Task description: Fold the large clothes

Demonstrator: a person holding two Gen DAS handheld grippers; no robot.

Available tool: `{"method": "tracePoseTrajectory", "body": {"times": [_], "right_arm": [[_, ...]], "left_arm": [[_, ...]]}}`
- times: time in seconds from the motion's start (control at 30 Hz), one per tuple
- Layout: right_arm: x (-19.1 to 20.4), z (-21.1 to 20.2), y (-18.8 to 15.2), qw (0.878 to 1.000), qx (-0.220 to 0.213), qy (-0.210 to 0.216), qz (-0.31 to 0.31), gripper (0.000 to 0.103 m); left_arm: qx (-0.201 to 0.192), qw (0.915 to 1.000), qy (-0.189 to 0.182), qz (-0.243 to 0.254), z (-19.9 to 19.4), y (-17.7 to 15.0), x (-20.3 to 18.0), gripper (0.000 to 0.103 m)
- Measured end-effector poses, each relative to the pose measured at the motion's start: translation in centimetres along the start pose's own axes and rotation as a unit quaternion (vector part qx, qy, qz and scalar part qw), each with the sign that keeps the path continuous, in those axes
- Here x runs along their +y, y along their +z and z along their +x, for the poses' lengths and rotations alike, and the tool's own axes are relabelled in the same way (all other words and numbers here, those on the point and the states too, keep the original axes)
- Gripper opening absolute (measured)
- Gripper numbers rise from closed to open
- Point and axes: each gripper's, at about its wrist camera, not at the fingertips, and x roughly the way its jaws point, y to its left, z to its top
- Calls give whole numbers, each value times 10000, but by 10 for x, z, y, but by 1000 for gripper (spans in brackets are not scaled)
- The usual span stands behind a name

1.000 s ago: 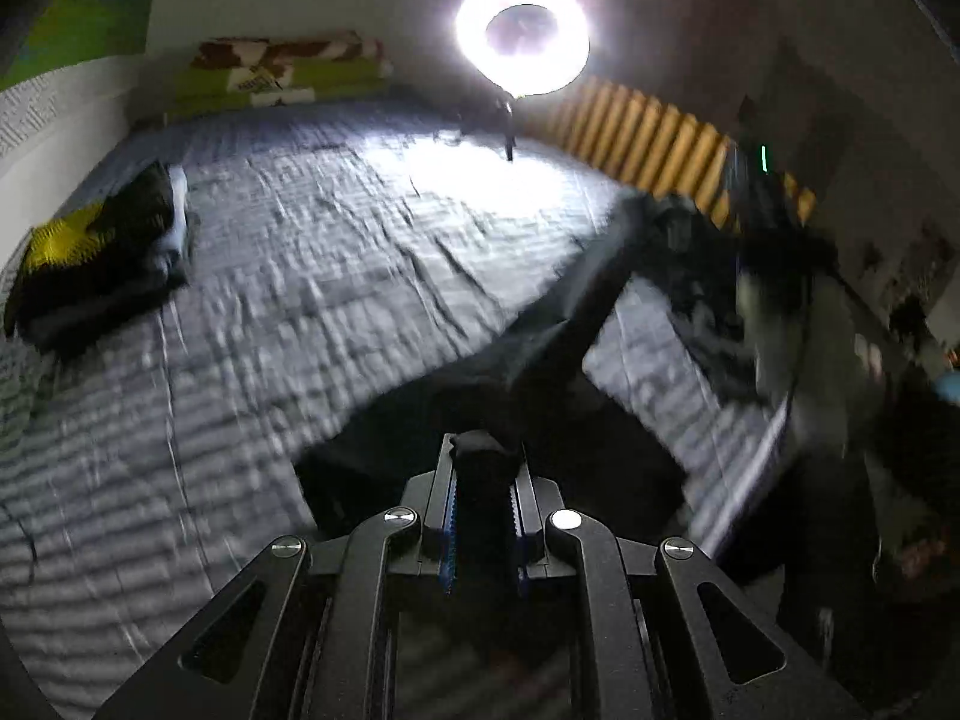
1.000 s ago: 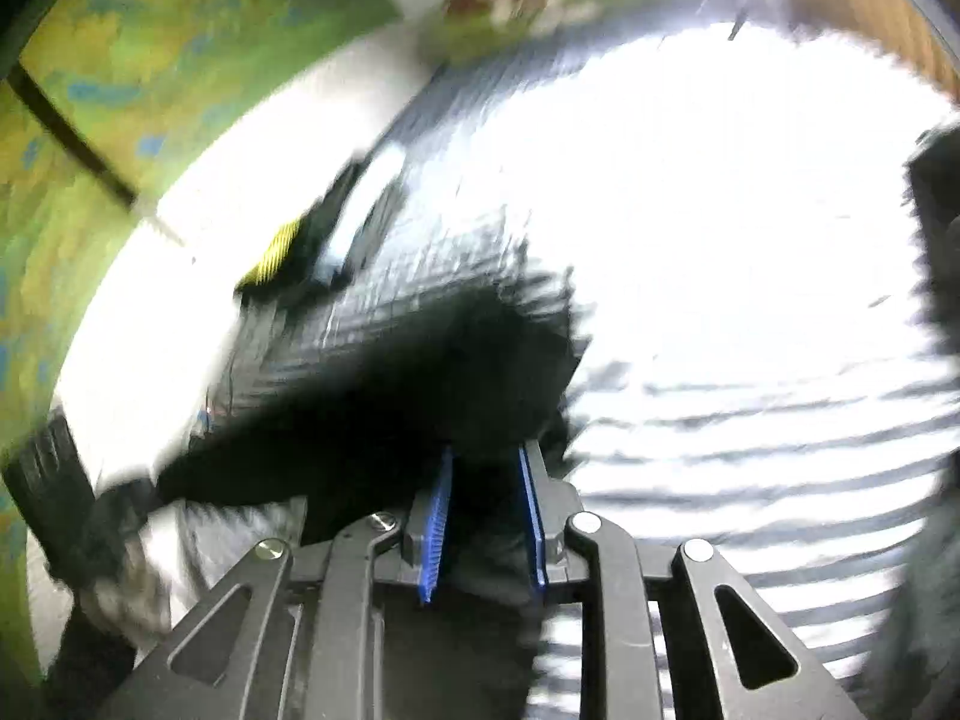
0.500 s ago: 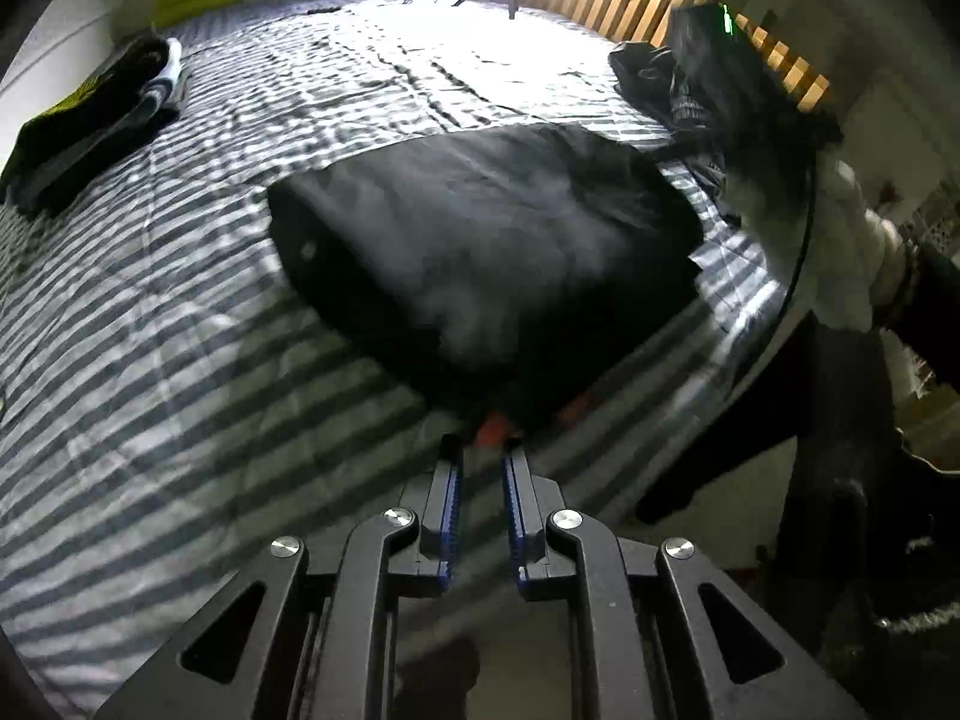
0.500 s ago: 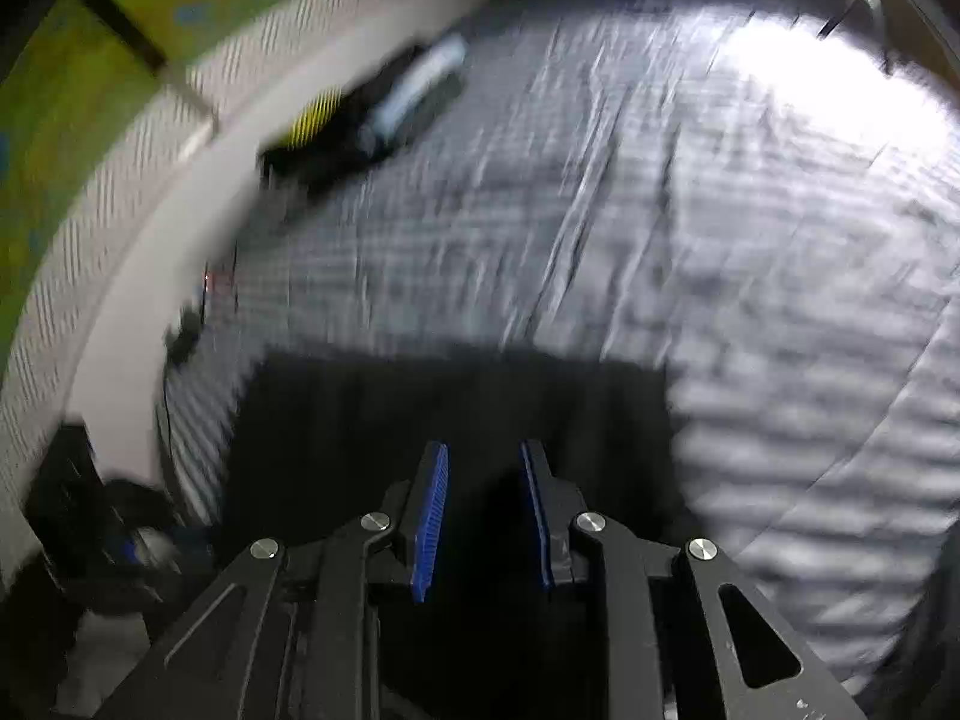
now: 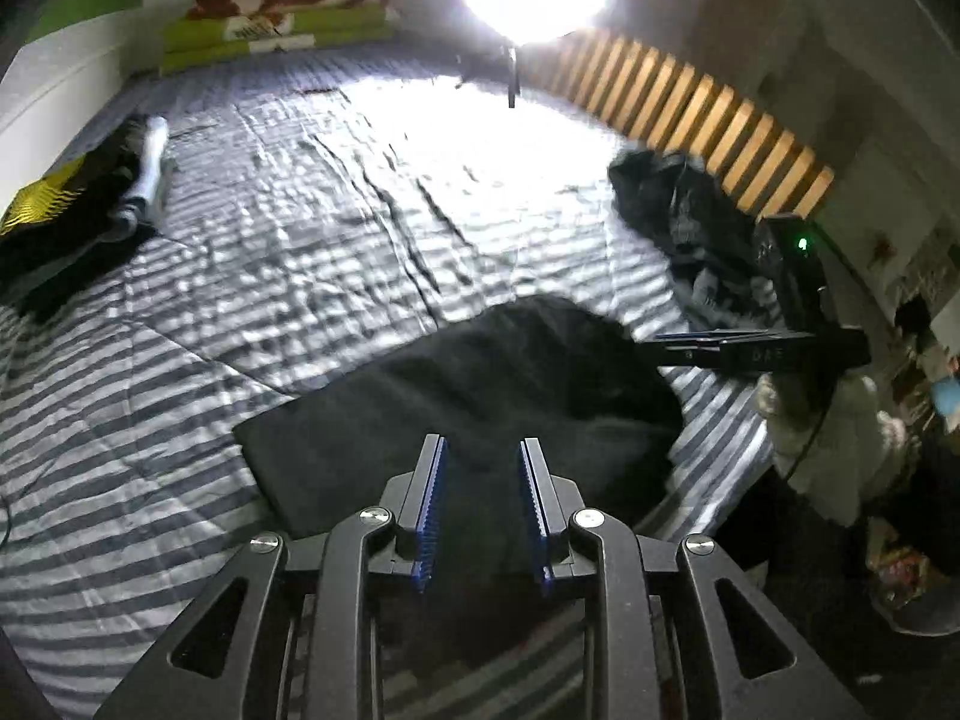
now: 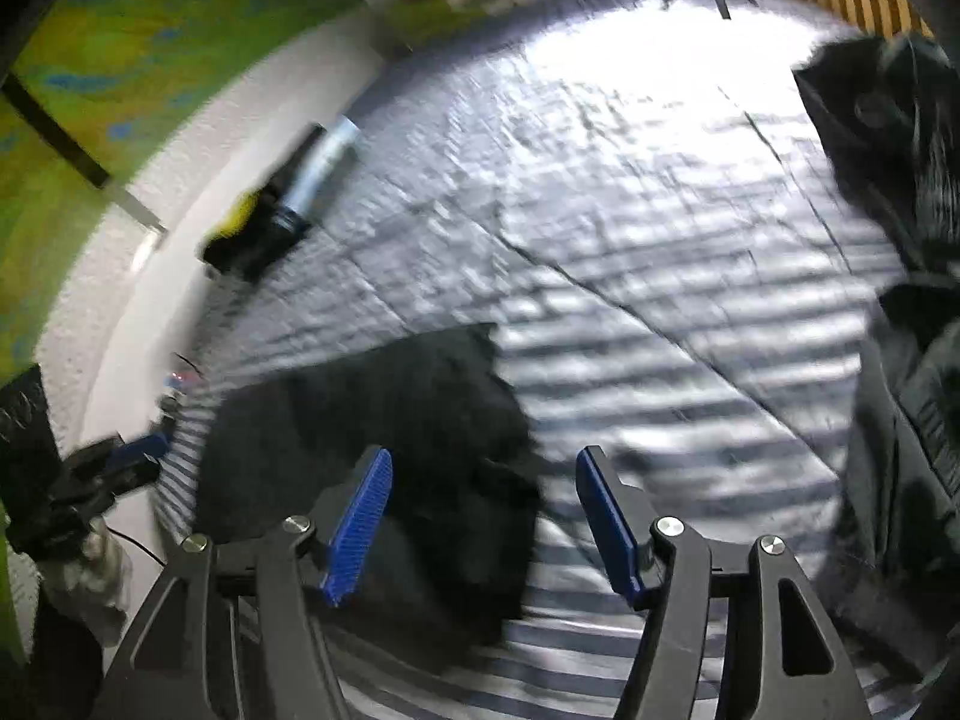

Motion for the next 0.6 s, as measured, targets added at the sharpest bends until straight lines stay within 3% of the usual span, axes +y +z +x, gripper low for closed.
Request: {"method": "tracePoseTrajectory", "body": {"times": [0.07,0.1,0.13,0.23,0.27,0.43,0.53,0.6], "right_arm": [[-3,16,-10,9985,457,239,180,54],[-2,21,-18,9952,675,619,343,32],[3,23,-27,9930,863,731,354,23],[19,19,-43,9946,874,558,-36,18],[17,20,-48,9933,957,645,16,17],[13,-2,-48,9914,1159,532,-295,18],[19,-39,-31,9962,407,157,-750,21],[22,-48,-11,9969,-34,217,-758,29]], "left_arm": [[261,9995,4,148,23,-8,-2,26],[369,9990,69,230,30,-12,-2,26],[518,9982,114,280,38,-22,-2,26],[687,9973,116,220,58,-51,10,25],[520,9982,76,291,56,-58,10,25],[547,9984,18,110,40,-48,14,25],[84,9999,59,44,12,-27,14,27],[-247,9994,182,-162,3,-8,19,33]]}}
